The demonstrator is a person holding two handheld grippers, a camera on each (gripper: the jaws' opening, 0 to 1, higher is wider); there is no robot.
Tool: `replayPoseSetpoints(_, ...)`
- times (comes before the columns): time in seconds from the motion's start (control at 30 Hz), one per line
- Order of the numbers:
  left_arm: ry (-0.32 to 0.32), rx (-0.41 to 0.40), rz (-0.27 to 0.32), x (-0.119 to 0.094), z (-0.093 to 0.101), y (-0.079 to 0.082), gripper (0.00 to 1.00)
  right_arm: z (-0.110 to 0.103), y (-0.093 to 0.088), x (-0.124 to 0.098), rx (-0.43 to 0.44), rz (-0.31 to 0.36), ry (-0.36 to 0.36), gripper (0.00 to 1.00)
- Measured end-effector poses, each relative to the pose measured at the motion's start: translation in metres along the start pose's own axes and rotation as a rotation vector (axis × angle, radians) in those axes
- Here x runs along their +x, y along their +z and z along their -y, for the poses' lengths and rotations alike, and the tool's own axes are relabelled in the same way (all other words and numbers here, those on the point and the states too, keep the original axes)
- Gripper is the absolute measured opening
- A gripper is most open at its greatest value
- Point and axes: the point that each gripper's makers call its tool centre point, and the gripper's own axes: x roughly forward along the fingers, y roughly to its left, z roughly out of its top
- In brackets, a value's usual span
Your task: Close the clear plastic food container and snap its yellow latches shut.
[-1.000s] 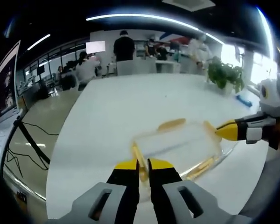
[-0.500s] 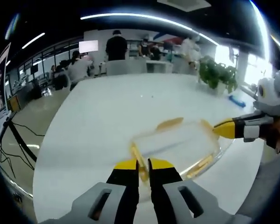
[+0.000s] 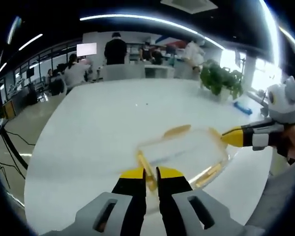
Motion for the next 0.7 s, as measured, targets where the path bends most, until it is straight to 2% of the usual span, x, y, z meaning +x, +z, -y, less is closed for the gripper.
replayPoseSetpoints(0.7, -0.086, 0.014, -0.005, 0.02, 0.043, 0.003, 0.05, 0.042, -0.002, -0.02, 0.017, 0.002, -0.074, 0.01)
